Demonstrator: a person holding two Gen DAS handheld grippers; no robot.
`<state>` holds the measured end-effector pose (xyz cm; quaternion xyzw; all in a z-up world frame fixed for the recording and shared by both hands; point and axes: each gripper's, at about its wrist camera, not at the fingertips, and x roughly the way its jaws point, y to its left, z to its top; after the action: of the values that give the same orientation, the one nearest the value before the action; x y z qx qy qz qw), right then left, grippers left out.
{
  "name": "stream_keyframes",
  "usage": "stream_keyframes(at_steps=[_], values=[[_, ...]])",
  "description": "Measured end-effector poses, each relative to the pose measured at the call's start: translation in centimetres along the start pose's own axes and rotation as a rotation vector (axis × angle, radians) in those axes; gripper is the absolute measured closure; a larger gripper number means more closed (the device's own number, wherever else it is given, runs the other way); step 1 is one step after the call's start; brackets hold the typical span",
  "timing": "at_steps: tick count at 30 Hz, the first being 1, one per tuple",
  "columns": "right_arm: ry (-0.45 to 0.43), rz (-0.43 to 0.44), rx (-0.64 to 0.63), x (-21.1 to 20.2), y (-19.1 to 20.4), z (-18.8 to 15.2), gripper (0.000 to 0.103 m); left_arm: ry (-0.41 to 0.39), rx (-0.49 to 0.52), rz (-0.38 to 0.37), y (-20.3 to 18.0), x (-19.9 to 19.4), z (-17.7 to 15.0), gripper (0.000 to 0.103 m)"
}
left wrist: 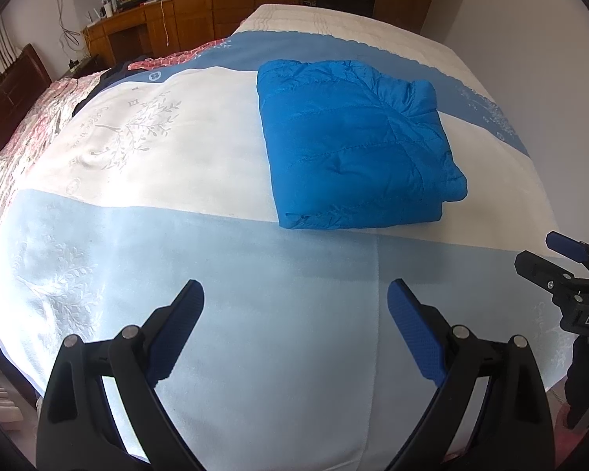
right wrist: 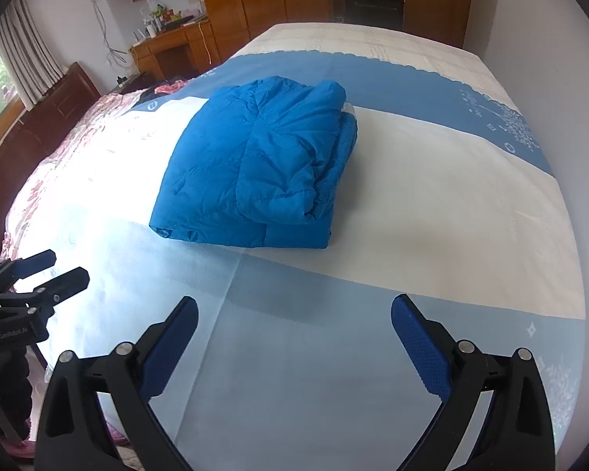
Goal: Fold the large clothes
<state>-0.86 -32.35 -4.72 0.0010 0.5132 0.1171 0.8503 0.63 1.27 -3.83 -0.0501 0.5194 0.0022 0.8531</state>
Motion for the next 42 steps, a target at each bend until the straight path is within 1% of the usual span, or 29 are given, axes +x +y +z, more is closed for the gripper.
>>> stream_keyframes(at_steps=[22, 42], values=[[0.008, 0.012, -0.004, 0.40, 0.23, 0.33, 0.004, 0.007, -0.003, 0.020, -0.10, 0.48, 0.07, 0.009], [0.021, 0.011, -0.010, 0.91, 0.24, 0.48, 0.004, 0.014, -0.004, 0.012, -0.31, 0.56, 0.00, 0.009]])
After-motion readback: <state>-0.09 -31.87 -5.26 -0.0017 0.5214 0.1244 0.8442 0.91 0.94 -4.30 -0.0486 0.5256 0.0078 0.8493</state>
